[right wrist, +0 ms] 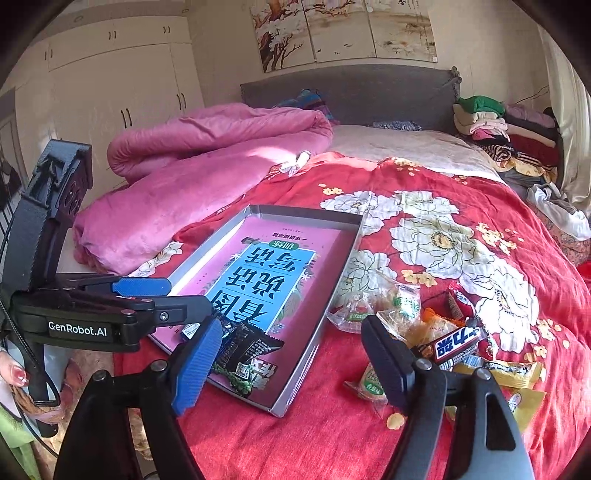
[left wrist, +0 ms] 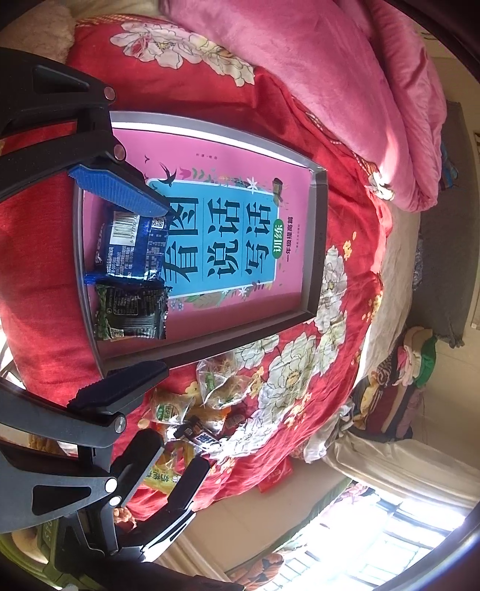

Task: Organize snacks
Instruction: 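Withdraw both grippers from the tray back toward the snack pile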

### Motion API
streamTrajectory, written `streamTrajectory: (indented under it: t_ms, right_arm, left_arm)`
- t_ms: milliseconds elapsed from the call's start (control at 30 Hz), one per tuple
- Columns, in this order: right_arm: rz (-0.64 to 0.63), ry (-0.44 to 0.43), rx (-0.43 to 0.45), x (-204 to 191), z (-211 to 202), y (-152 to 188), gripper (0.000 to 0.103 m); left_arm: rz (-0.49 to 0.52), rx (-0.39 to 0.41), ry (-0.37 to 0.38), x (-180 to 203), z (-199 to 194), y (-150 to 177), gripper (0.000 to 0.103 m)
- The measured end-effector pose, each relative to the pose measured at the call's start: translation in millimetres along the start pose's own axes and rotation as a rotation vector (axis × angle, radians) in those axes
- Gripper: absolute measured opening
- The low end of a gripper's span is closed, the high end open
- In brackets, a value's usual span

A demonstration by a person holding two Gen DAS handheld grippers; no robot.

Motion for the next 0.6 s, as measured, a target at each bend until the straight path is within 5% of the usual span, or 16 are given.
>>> streamTrajectory:
  t_ms: [600]
  right_arm:
    - [0.108, 0.12, 0.074, 71.9, -35.7, -4.7, 0.081]
  left_arm:
    - [0.06, -0.021, -0.016, 37.8, 2.7, 2.2, 0.082]
Point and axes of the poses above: each gripper's, at about its wrist camera, not at the fingertips, and z roughly the way its jaws point, x to its right, y to its underside, the point moved 6 cm from there along z, roughly the way its jaws point, and after that the axes turned 11 degrees about y, right-handed, at the moved point
